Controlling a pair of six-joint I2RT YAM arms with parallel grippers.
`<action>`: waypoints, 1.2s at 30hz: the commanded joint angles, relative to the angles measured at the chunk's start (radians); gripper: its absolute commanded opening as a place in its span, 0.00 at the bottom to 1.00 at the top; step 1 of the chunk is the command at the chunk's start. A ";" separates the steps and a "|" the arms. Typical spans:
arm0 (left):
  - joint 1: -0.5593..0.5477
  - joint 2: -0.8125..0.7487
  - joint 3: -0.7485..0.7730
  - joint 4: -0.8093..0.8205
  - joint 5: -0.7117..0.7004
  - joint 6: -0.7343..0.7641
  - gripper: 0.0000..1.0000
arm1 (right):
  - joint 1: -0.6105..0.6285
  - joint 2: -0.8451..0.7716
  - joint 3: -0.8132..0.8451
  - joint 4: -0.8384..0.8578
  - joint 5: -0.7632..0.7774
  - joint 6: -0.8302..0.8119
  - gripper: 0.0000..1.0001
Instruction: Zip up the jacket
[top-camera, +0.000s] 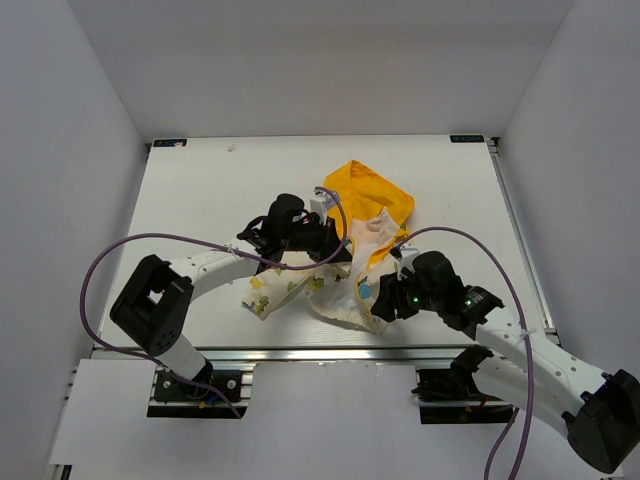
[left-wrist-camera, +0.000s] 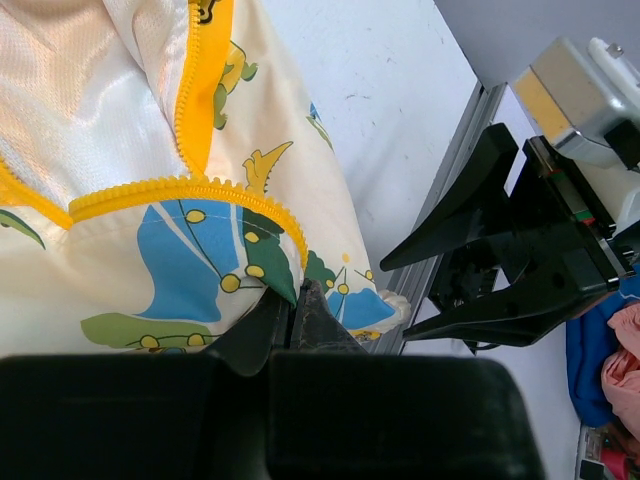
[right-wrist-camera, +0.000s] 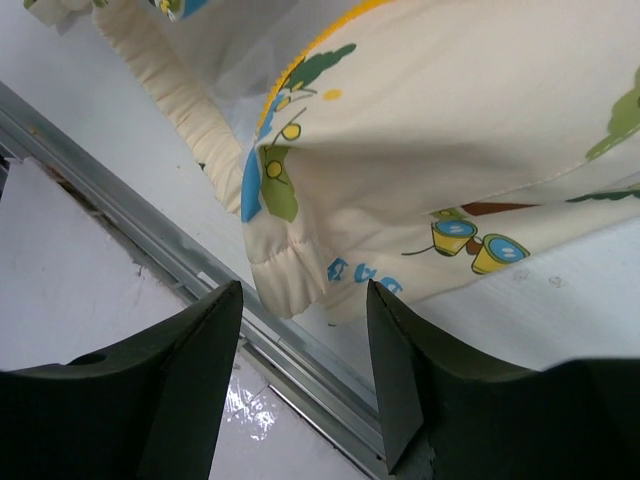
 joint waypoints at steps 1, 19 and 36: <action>-0.001 -0.045 -0.004 -0.011 0.003 0.019 0.00 | 0.010 0.009 0.014 0.079 0.031 -0.003 0.58; -0.001 -0.069 0.001 -0.039 -0.016 0.038 0.00 | 0.013 0.122 -0.021 0.128 -0.058 -0.025 0.42; -0.001 -0.086 0.019 -0.071 -0.036 0.054 0.00 | 0.014 0.167 -0.041 0.180 -0.063 -0.034 0.25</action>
